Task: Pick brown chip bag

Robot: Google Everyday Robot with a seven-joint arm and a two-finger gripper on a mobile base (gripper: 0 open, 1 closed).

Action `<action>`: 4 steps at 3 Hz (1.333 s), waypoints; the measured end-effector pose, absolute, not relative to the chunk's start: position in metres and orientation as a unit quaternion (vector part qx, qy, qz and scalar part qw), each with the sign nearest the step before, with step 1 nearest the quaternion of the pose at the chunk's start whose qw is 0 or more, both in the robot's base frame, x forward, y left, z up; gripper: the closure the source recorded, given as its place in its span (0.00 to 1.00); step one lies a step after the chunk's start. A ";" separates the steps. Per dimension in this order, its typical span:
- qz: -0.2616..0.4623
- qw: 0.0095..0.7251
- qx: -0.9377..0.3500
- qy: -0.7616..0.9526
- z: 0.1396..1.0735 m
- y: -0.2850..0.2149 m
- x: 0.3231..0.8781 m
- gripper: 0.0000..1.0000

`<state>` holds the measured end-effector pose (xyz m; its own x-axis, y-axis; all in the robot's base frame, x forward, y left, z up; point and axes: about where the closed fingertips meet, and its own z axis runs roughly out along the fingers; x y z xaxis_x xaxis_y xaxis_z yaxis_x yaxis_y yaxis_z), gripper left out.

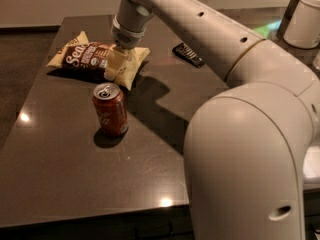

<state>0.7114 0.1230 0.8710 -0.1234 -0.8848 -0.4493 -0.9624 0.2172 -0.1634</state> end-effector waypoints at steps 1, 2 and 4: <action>0.082 0.224 -0.626 0.742 0.868 0.124 0.710 0.42; 0.083 0.225 -0.629 0.740 0.873 0.121 0.711 0.65; 0.106 0.255 -0.637 0.719 0.923 0.092 0.704 1.00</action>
Offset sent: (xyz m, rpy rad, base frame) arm 0.0007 -0.0095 0.0159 -0.0068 -0.0049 0.0229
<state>0.7042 0.0925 0.9229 -0.0577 -0.8628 -0.5023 -0.9711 0.1653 -0.1724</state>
